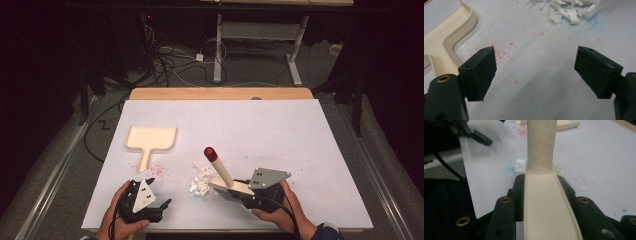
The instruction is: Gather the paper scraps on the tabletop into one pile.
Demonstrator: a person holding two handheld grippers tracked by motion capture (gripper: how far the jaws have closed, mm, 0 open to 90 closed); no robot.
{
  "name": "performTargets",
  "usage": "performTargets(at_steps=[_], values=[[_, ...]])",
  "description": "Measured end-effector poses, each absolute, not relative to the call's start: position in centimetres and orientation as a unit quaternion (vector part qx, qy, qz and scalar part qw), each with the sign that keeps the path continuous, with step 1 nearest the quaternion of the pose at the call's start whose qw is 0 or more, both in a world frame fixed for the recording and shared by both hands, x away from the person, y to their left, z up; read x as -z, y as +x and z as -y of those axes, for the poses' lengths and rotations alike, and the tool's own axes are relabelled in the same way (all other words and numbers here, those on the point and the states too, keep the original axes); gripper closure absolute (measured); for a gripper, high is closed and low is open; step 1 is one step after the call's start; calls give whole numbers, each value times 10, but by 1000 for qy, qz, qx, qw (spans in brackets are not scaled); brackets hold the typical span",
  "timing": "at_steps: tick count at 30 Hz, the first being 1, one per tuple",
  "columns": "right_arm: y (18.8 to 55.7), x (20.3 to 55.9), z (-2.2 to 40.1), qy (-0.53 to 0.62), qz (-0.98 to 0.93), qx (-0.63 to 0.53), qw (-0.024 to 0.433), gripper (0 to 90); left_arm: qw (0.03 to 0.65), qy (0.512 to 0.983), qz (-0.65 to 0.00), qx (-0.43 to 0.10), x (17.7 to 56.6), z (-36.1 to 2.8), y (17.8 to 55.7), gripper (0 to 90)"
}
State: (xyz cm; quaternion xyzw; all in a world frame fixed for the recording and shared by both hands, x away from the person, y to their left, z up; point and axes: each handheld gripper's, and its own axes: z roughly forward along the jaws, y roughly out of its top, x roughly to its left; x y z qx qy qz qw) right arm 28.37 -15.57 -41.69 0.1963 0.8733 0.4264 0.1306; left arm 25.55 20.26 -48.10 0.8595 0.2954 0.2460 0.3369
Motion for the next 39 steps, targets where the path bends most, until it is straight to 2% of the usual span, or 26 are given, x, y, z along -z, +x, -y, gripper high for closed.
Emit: performTargets(at_steps=[8,18,27,31,36,39], values=[[287,409,162,195,-851,-465,148,682,337,859,-295,-247,481,-203,255,169],[303,395,205,253,-808,-497,188,682,338,859,-295,-245,481,-203,256,170],[349,433,191,286,-800,-470,239,682,336,861,-294,-242,482,-201,257,169],[354,446,191,298,-810,-449,232,681,336,861,-294,-242,482,-203,257,169],[349,434,202,340,-827,-404,192,683,332,862,-295,-245,482,-204,256,173],[349,430,195,341,-837,-387,181,683,331,862,-294,-247,481,-203,256,174]])
